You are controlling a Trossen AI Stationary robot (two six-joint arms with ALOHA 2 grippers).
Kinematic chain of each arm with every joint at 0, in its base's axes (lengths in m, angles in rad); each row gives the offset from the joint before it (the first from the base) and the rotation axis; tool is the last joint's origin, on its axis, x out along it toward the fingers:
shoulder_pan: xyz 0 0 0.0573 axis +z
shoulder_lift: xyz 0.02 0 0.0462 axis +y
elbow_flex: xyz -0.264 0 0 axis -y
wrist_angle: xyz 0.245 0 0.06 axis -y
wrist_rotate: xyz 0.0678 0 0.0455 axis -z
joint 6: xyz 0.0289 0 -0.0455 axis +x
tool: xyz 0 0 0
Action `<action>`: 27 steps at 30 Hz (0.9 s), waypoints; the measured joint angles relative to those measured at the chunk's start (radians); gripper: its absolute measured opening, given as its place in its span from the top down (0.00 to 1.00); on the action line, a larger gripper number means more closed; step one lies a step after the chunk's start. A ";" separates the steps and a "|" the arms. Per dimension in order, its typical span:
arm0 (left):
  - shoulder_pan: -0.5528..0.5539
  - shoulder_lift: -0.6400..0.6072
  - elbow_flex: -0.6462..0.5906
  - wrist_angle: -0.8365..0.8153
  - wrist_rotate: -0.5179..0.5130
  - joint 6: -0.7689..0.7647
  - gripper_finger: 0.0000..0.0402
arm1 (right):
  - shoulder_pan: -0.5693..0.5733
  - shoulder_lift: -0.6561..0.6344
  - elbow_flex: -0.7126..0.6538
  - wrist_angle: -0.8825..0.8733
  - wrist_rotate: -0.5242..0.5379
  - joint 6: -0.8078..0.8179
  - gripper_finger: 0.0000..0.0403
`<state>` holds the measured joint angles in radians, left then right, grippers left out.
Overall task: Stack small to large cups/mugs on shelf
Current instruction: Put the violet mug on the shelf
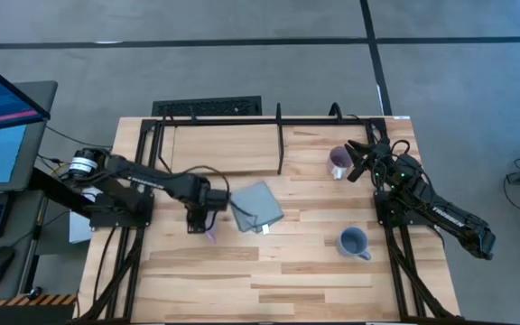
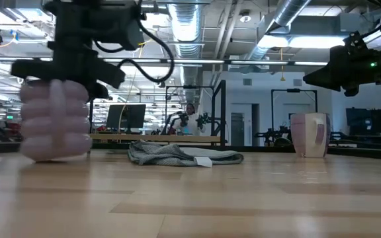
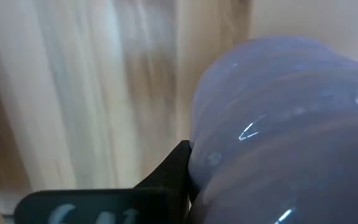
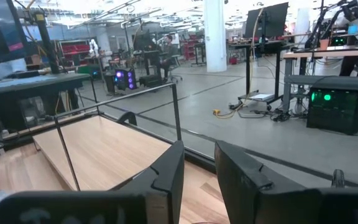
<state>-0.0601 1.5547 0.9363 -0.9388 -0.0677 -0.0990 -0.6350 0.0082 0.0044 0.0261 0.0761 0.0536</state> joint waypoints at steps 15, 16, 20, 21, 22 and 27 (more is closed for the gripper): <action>0.107 0.000 0.001 0.020 0.008 0.101 0.91 | 0.000 0.000 0.000 0.000 0.000 0.003 0.72; 0.107 0.000 0.001 0.020 0.008 0.109 0.91 | 0.000 0.000 0.000 0.000 0.000 0.007 0.72; 0.107 0.000 0.001 0.018 0.001 0.153 0.91 | 0.000 0.000 0.000 0.000 0.000 0.011 0.72; 0.107 0.000 0.001 0.017 0.001 0.163 0.91 | 0.000 0.000 0.000 0.000 0.000 0.011 0.72; 0.107 0.000 0.001 0.017 0.000 0.168 0.91 | 0.000 0.000 0.000 0.000 0.000 0.011 0.72; 0.107 0.005 0.020 -0.036 -0.026 0.185 0.91 | 0.000 0.000 0.000 0.000 0.000 0.019 0.72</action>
<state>0.0472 1.5593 0.9564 -0.9747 -0.0936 0.0857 -0.6350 0.0082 0.0048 0.0257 0.0761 0.0723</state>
